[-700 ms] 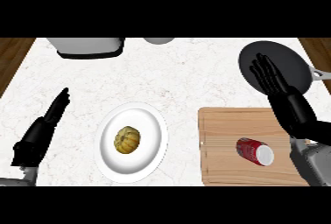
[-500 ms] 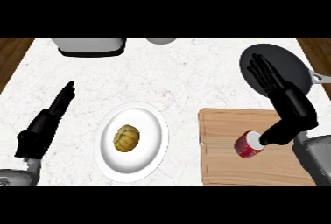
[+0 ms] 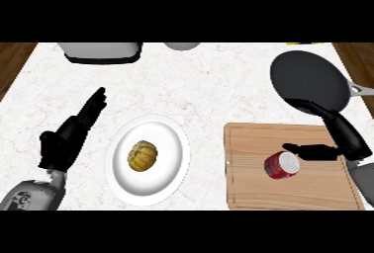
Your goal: Pick the can from the cutting board and place it in the pan
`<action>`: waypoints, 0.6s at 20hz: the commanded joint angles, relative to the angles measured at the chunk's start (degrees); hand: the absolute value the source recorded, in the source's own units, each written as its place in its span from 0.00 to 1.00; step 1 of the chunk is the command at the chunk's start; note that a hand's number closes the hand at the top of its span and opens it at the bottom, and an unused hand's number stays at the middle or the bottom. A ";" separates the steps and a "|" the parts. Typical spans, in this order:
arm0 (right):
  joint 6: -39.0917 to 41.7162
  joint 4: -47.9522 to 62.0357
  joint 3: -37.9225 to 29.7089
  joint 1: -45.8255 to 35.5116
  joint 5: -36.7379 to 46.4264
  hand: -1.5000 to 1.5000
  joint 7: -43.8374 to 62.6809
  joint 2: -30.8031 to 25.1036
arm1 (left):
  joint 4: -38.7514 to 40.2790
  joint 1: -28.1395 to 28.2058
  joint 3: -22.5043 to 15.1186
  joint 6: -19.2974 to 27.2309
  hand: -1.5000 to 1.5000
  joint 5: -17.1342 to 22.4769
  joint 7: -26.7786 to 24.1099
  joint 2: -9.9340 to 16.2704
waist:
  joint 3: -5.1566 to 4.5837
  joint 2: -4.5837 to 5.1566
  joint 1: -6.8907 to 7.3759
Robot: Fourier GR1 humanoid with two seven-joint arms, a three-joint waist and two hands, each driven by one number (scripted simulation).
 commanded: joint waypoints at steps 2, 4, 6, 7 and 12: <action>3.00 7.24 -0.45 3.94 4.07 0.00 -10.01 0.12 | 1.15 -2.23 1.22 -1.30 0.50 -0.30 2.86 -1.63 | -0.07 -0.29 -0.26; 3.51 3.70 2.47 2.58 8.10 0.00 -5.00 -3.82 | 1.56 -1.31 2.08 -3.51 0.50 1.37 2.02 -0.14 | -0.13 -0.36 -0.30; 0.38 2.16 4.34 1.65 12.92 0.00 -1.13 -5.29 | -3.31 1.94 1.87 -3.02 0.50 1.54 2.58 0.40 | -0.15 -0.58 0.31; -0.15 -0.47 6.03 1.82 15.28 0.00 2.43 -6.55 | -1.25 0.83 0.46 -0.66 0.50 -0.97 2.36 -1.45 | -0.21 -0.62 -0.30; 8.10 -7.36 8.83 -4.27 20.49 0.00 15.35 -13.52 | 0.49 -0.69 1.88 -1.65 0.50 -0.15 2.38 -1.57 | -0.32 -0.68 -0.59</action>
